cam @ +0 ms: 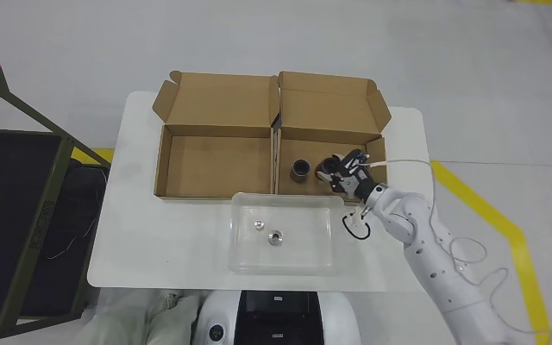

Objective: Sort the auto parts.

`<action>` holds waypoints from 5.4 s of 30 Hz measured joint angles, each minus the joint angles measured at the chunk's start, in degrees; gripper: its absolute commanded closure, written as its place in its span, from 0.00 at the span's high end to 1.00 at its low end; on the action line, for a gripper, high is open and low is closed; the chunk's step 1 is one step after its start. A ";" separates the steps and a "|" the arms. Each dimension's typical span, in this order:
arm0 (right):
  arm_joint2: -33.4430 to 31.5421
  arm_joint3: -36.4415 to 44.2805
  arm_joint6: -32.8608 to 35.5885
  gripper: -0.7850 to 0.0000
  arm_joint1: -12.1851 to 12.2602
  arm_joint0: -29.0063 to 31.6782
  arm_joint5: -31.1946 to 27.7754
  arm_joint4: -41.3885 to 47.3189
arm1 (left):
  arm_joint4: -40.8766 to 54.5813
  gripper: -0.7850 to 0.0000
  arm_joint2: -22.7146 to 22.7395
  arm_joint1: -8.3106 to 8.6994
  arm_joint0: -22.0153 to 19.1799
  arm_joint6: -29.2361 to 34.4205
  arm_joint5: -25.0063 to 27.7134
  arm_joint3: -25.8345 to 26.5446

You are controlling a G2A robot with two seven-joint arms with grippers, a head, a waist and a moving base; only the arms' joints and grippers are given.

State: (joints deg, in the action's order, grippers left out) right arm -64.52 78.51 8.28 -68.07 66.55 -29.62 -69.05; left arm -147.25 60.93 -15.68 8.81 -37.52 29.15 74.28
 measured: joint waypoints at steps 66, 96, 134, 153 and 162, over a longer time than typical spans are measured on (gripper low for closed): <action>2.17 29.78 5.14 0.64 1.75 10.85 -10.67 -1.29 | 0.00 1.00 0.00 0.00 0.00 0.00 0.00 0.00; 9.33 24.24 5.77 0.62 2.78 10.69 -17.96 -15.53 | 0.00 1.00 0.00 0.00 0.00 0.00 0.00 0.00; 18.28 11.13 3.87 0.42 0.71 4.09 -11.15 -19.08 | 0.00 1.00 0.00 0.00 0.00 0.00 0.00 0.00; 16.14 16.21 4.69 0.00 1.15 4.74 -11.72 -15.05 | 0.00 1.00 0.00 0.00 0.00 0.00 0.00 0.00; 13.63 20.84 4.93 0.00 1.65 5.54 -12.49 -10.61 | 0.00 1.00 0.00 0.00 0.00 0.00 0.00 0.00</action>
State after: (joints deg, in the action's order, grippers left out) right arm -50.89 99.35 13.21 -66.42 72.09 -42.11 -79.66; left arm -147.25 60.93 -15.68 8.81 -37.52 29.15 74.28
